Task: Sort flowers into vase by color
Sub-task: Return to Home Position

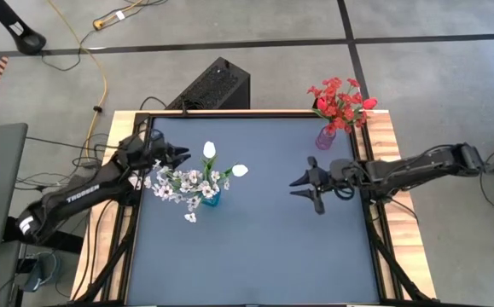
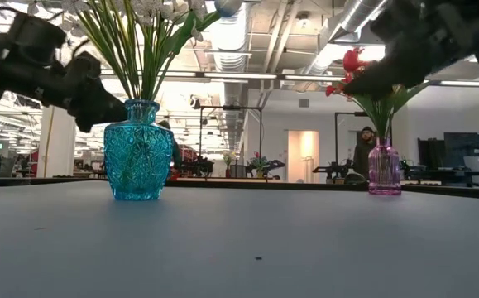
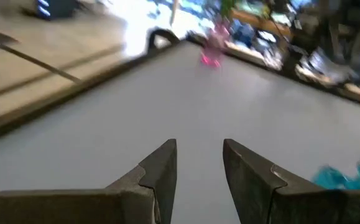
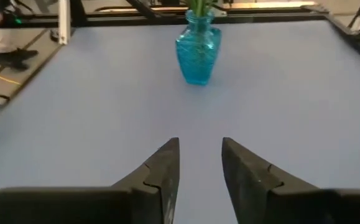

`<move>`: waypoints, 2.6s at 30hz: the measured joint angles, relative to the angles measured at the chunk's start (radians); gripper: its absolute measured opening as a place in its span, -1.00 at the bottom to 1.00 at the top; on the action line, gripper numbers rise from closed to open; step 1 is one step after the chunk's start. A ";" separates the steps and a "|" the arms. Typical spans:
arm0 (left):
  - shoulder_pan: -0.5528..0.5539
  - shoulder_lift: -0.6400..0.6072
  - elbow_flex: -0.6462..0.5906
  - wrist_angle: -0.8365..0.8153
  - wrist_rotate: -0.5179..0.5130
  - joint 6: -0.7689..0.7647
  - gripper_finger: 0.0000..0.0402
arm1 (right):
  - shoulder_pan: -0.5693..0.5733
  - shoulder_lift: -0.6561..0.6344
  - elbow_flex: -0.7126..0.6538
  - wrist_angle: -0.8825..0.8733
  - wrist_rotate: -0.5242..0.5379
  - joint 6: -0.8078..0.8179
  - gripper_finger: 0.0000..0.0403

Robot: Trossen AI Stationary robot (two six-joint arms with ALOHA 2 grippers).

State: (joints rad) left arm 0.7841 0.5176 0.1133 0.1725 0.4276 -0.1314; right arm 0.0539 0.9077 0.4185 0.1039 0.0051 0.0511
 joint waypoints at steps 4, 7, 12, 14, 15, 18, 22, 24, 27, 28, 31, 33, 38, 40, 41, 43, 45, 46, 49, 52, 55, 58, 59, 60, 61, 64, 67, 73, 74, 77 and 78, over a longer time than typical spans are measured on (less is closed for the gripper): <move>0.000 -0.131 -0.050 0.001 -0.087 -0.056 -0.41 | -0.063 0.000 -0.067 0.115 -0.014 -0.040 -0.40; 0.000 -0.213 -0.071 -0.005 -0.121 -0.074 -0.41 | -0.121 -0.005 -0.096 0.142 -0.092 -0.044 -0.50; 0.000 -0.297 -0.087 0.001 -0.188 -0.099 -0.41 | -0.225 -0.048 -0.120 0.137 -0.216 -0.050 -0.69; 0.000 -0.315 -0.096 0.009 -0.199 -0.110 -0.41 | -0.267 -0.072 -0.129 0.139 -0.243 -0.062 -0.77; 0.000 -0.321 -0.101 0.008 -0.202 -0.123 -0.41 | -0.288 -0.085 -0.136 0.139 -0.253 -0.072 -0.81; 0.000 -0.327 -0.102 0.002 -0.203 -0.145 -0.41 | -0.355 -0.129 -0.170 0.142 -0.273 -0.078 -0.90; -0.012 -0.327 -0.102 0.002 -0.201 -0.145 -0.41 | -0.436 -0.183 -0.221 0.155 -0.321 -0.055 -0.89; -0.021 -0.326 -0.103 0.000 -0.201 -0.144 -0.41 | -0.464 -0.205 -0.255 0.186 -0.326 -0.026 -0.84; -0.036 -0.326 -0.103 -0.002 -0.201 -0.138 -0.41 | -0.486 -0.234 -0.292 0.202 -0.324 0.009 -0.80; -0.040 -0.326 -0.103 -0.002 -0.202 -0.135 -0.41 | -0.490 -0.242 -0.307 0.217 -0.323 0.019 -0.81; -0.053 -0.326 -0.103 -0.002 -0.206 -0.133 -0.41 | -0.493 -0.255 -0.354 0.287 -0.288 0.061 -0.87; -0.059 -0.326 -0.104 -0.003 -0.205 -0.134 -0.41 | -0.480 -0.263 -0.378 0.333 -0.233 0.122 -0.91; -0.068 -0.326 -0.104 -0.004 -0.204 -0.132 -0.41 | -0.354 -0.281 -0.407 0.329 -0.079 0.172 -0.92; -0.068 -0.326 -0.104 -0.004 -0.204 -0.132 -0.41 | -0.281 -0.282 -0.407 0.316 0.002 0.185 -0.92; -0.068 -0.326 -0.105 -0.004 -0.204 -0.132 -0.41 | -0.240 -0.282 -0.407 0.310 0.036 0.184 -0.92; -0.068 -0.326 -0.105 -0.005 -0.204 -0.128 -0.41 | -0.164 -0.282 -0.407 0.286 0.095 0.155 -0.91; -0.068 -0.326 -0.105 -0.006 -0.204 -0.127 -0.41 | -0.106 -0.282 -0.407 0.262 0.148 0.116 -0.90; -0.068 -0.326 -0.105 -0.006 -0.200 -0.127 -0.41 | -0.089 -0.282 -0.407 0.253 0.159 0.107 -0.90; -0.068 -0.326 -0.105 -0.006 -0.192 -0.112 -0.41 | -0.073 -0.282 -0.407 0.243 0.154 0.099 -0.90; -0.068 -0.326 -0.106 -0.006 -0.200 -0.115 -0.41 | -0.084 -0.282 -0.407 0.227 0.154 0.098 -0.89; -0.068 -0.326 -0.106 -0.011 -0.205 -0.139 -0.41 | -0.090 -0.281 -0.407 0.209 0.148 0.098 -0.85; -0.068 -0.326 -0.106 -0.058 -0.198 -0.153 -0.41 | -0.090 -0.279 -0.407 0.220 0.166 0.098 -0.80; -0.068 -0.326 -0.106 -0.080 -0.199 -0.153 -0.41 | -0.090 -0.279 -0.407 0.227 0.167 0.098 -0.79; -0.068 -0.326 -0.106 -0.102 -0.204 -0.148 -0.41 | -0.090 -0.280 -0.407 0.228 0.168 0.098 -0.79; -0.068 -0.323 -0.106 -0.115 -0.208 -0.144 -0.41 | -0.090 -0.279 -0.407 0.225 0.170 0.098 -0.78; -0.068 -0.312 -0.102 -0.118 -0.215 -0.143 -0.41 | -0.090 -0.278 -0.407 0.201 0.171 0.098 -0.77; -0.068 -0.308 -0.101 -0.119 -0.215 -0.146 -0.41 | -0.093 -0.279 -0.407 0.229 0.183 0.098 -0.77; -0.068 -0.308 -0.101 -0.131 -0.230 -0.193 -0.41 | -0.116 -0.282 -0.407 0.274 0.183 0.098 -0.77; -0.068 -0.308 -0.100 -0.131 -0.231 -0.189 -0.41 | -0.116 -0.280 -0.407 0.267 0.183 0.098 -0.77; -0.068 -0.308 -0.100 -0.133 -0.231 -0.174 -0.41 | -0.116 -0.280 -0.407 0.245 0.182 0.098 -0.76; -0.068 -0.308 -0.100 -0.133 -0.231 -0.173 -0.41 | -0.116 -0.280 -0.407 0.237 0.182 0.098 -0.76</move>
State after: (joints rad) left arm 0.7158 0.2092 0.0135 0.0395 0.1967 -0.3043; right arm -0.0616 0.6277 0.0113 0.3412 0.1874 0.1493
